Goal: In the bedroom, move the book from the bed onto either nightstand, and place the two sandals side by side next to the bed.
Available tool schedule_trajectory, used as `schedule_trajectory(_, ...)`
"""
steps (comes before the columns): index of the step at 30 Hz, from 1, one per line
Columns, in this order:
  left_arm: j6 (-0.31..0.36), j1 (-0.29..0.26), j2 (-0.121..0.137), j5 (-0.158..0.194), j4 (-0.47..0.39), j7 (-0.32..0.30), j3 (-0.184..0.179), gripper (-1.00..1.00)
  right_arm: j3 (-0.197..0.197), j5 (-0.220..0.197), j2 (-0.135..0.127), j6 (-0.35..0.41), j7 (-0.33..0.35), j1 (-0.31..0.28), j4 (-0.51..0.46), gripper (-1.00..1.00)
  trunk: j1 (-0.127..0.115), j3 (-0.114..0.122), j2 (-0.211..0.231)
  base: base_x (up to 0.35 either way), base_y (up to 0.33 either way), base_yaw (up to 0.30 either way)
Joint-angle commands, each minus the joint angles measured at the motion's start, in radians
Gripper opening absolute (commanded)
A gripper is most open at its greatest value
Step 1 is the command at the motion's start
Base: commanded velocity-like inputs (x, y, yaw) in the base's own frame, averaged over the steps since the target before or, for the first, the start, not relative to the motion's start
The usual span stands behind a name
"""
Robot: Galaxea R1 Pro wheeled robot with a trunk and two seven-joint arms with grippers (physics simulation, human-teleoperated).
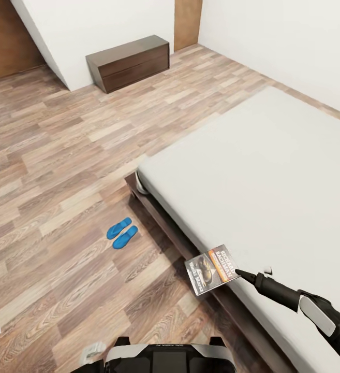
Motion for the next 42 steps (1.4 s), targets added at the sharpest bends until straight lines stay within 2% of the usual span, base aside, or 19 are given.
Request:
schedule_trajectory(1,0.003,-0.001,0.000,0.010,0.000,-0.002,-0.008,1.00,0.004,-0.012,-0.001,0.009,0.000,0.000,0.000,-1.00,0.000,-0.001,-0.001,0.000,0.000,0.291)
schedule_trajectory(42,0.003,-0.001,0.000,0.010,0.000,-0.003,-0.008,1.00,0.004,-0.011,-0.001,0.009,0.000,-0.001,0.001,-1.00,0.000,-0.001,-0.001,0.000,0.000,0.291)
